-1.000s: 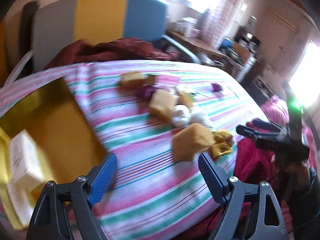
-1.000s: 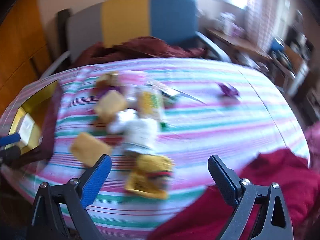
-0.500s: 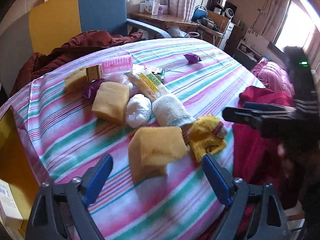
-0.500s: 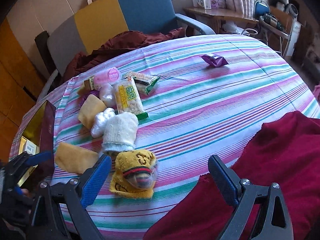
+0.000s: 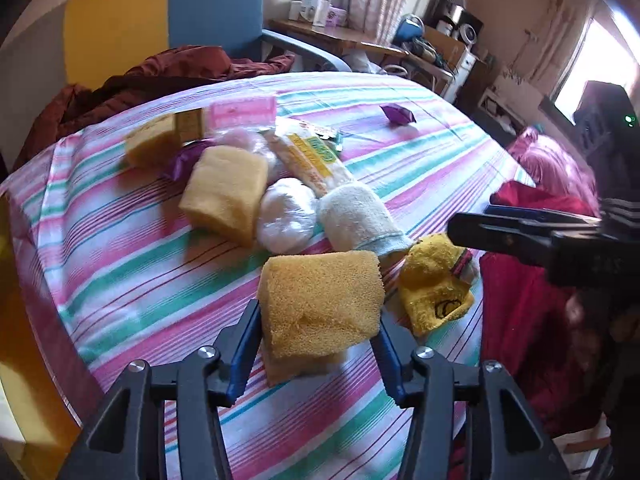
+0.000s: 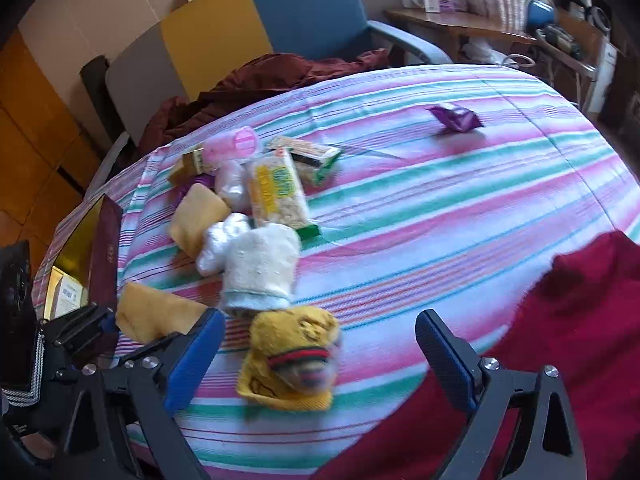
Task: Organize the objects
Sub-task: 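Grasp the yellow sponge with the left tool while the right tool grasps the white knit glove, then place the yellow sponge with the left tool in the tray while the right tool places the glove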
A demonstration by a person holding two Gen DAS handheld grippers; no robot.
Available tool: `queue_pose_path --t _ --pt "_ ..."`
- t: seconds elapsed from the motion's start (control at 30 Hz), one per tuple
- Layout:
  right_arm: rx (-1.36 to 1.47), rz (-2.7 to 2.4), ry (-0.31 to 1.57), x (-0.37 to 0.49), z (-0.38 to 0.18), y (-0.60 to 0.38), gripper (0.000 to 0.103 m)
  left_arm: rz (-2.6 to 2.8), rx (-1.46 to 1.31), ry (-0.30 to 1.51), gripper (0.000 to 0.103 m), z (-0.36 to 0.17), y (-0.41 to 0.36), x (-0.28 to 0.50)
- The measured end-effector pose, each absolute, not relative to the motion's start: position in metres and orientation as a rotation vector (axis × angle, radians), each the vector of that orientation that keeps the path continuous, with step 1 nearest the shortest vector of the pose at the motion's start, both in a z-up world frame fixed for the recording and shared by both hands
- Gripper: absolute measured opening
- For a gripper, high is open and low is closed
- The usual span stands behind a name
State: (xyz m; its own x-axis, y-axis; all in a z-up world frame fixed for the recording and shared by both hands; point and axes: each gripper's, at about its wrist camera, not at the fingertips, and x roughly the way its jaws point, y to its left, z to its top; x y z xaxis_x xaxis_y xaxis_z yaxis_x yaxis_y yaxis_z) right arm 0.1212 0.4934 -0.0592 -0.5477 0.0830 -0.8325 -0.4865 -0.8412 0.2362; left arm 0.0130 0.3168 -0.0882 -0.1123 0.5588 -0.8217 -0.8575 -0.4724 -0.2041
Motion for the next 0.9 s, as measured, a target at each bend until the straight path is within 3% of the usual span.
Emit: queue_pose_path --t 0.13,0.27,0.33,0.37,0.57,0.9 --pt "-1.316 2.456 0.58 0.09 -0.062 0.483 0.09 1.804 -1.107 0.352 0.053 -0.081 0.298 0.009" --pt "-1.439 2.439 0.513 0.054 -0.081 0.476 0.079 1.845 -1.095 0.299 0.053 -0.069 0.277 0.007" --pt "-1.497 2.414 0.497 0.043 -0.095 0.474 0.069 1.869 -1.088 0.278 0.053 -0.064 0.267 0.006" --pt "-1.512 2.408 0.484 0.04 -0.099 0.474 0.056 1.88 -1.082 0.268 0.053 -0.061 0.261 0.005" --pt "-1.434 2.446 0.47 0.053 -0.088 0.474 0.054 1.94 -1.072 0.173 0.053 -0.046 0.23 -0.003" --pt "-1.187 2.592 0.469 0.061 -0.021 0.459 0.054 2.095 -1.044 0.037 0.053 -0.02 0.169 -0.018"
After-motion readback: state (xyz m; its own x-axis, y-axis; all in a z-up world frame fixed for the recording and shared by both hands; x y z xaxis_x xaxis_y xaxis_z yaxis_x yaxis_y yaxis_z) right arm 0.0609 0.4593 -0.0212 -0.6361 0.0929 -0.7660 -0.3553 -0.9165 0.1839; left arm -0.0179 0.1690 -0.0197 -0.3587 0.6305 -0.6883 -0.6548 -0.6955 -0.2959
